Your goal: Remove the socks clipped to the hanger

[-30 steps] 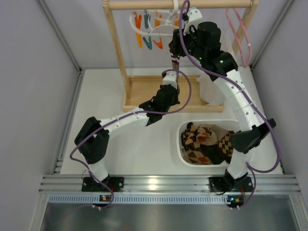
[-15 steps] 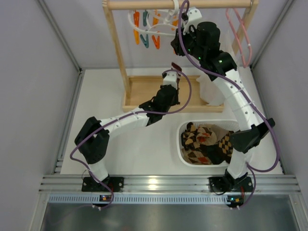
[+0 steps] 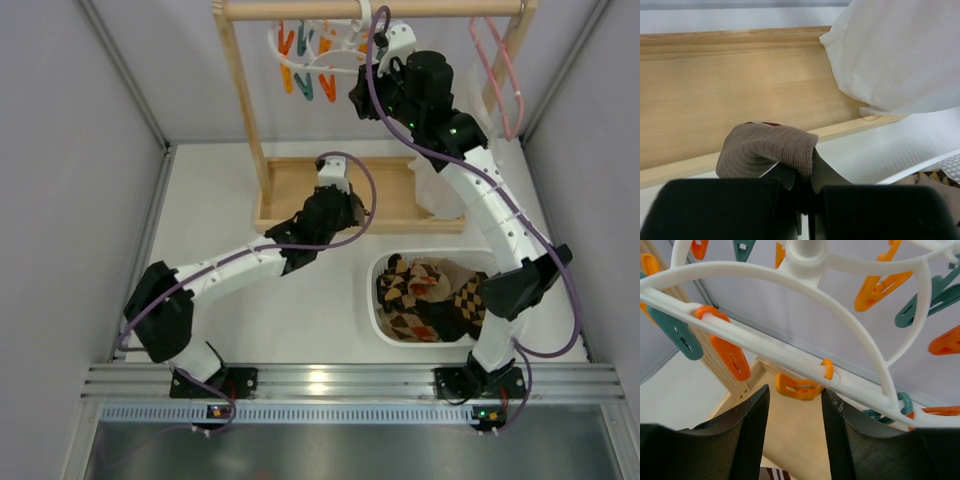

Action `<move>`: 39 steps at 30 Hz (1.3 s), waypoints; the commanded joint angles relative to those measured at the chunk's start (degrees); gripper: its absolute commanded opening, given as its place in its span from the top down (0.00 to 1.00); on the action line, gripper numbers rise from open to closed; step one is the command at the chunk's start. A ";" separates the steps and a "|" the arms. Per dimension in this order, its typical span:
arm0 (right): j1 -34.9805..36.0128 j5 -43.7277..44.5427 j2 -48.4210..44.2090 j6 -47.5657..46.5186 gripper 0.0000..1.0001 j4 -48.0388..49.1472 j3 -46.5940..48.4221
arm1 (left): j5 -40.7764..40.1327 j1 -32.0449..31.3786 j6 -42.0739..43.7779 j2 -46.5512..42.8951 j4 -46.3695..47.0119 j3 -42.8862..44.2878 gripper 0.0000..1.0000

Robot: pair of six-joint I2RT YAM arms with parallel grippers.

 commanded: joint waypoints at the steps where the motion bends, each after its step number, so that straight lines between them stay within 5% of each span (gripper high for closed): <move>1: 0.83 -1.70 -4.93 0.85 0.56 4.70 -1.80 | -0.36 0.08 -2.93 -8.72 2.16 -3.16 1.00; 4: 0.92 -2.23 -7.47 1.21 0.48 5.49 -4.69 | 0.69 0.08 -4.07 -14.17 2.24 -8.16 1.00; 11: 0.92 0.05 -20.37 2.61 0.02 7.87 -17.79 | 3.94 0.08 -2.75 -28.05 1.98 -16.52 1.00; 19: 0.92 -2.50 -43.64 6.65 0.01 3.74 -42.74 | 16.24 -0.01 -2.75 -39.49 1.11 -22.24 1.00; 23: 0.83 1.27 -55.88 9.28 0.01 1.29 -56.53 | 25.97 -0.10 -2.67 -38.71 -0.22 -21.54 1.00; 27: 0.92 5.49 -66.44 10.87 0.00 -2.75 -63.67 | 27.24 -2.02 -1.26 -35.28 -0.30 -19.96 1.00; 34: 0.83 13.93 -78.13 12.02 0.01 -12.33 -64.48 | 17.05 -15.54 7.35 -23.00 -5.20 -10.30 1.00; 39: 0.83 14.47 -81.74 12.63 0.01 -16.30 -61.67 | 20.91 -16.27 8.85 -11.49 -11.46 -0.29 1.00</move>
